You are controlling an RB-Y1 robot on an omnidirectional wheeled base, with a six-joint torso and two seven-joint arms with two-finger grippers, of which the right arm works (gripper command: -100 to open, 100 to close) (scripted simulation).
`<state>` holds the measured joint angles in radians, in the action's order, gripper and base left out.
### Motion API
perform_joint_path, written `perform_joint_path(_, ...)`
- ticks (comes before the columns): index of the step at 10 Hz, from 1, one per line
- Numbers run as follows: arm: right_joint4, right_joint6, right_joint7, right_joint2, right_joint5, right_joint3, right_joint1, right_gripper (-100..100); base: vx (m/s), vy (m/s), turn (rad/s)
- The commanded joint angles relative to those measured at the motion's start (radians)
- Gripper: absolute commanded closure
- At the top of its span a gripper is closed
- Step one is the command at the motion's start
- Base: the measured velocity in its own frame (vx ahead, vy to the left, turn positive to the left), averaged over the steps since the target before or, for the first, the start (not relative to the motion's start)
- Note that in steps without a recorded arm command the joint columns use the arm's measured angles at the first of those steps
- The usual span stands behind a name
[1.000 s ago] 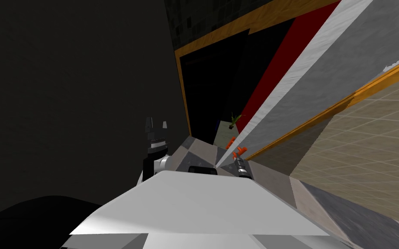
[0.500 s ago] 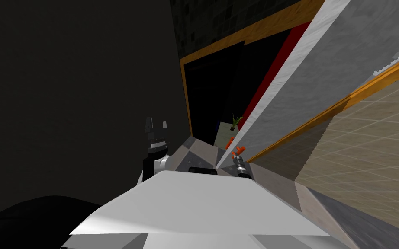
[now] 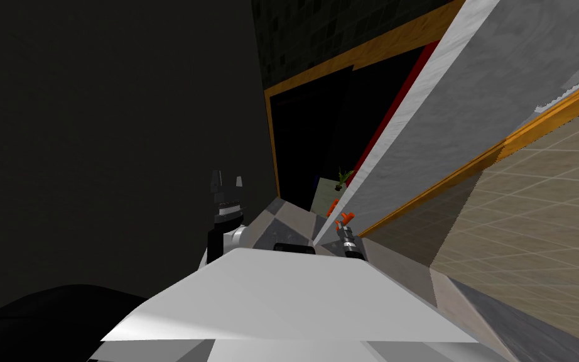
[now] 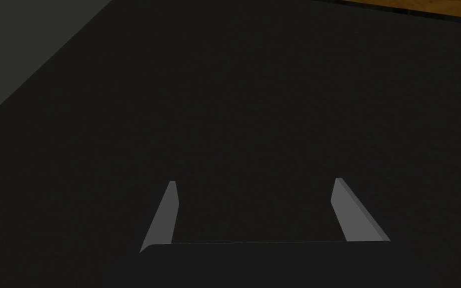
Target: Pull the door open
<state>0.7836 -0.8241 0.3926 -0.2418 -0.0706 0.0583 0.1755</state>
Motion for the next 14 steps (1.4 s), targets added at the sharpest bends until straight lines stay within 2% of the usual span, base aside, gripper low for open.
perform_joint_path(1, -0.005, 0.022, 0.045, -0.021, -0.018, 0.004, 0.013, 100, -0.037, -0.016, 0.076)
perform_joint_path(4, -0.005, 0.022, 0.045, -0.021, -0.018, 0.004, 0.013, 100, -0.013, -0.013, 0.017)
perform_joint_path(5, -0.004, 0.019, 0.084, -0.026, -0.028, -0.008, 0.011, 100, -0.033, -0.032, 0.075)
perform_joint_path(6, 0.001, 0.019, 0.084, -0.026, -0.028, -0.008, 0.011, 100, -0.052, -0.043, 0.069)
perform_joint_path(7, -0.002, 0.015, 0.123, -0.031, -0.038, -0.020, 0.009, 100, -0.059, -0.037, 0.104)
perform_joint_path(8, 0.039, 0.001, 0.141, -0.023, -0.040, -0.036, 0.009, -100, -0.088, -0.017, 0.159)
perform_joint_path(14, 0.067, 0.002, 0.282, -0.026, -0.092, -0.069, 0.016, -100, -0.076, -0.036, 0.103)
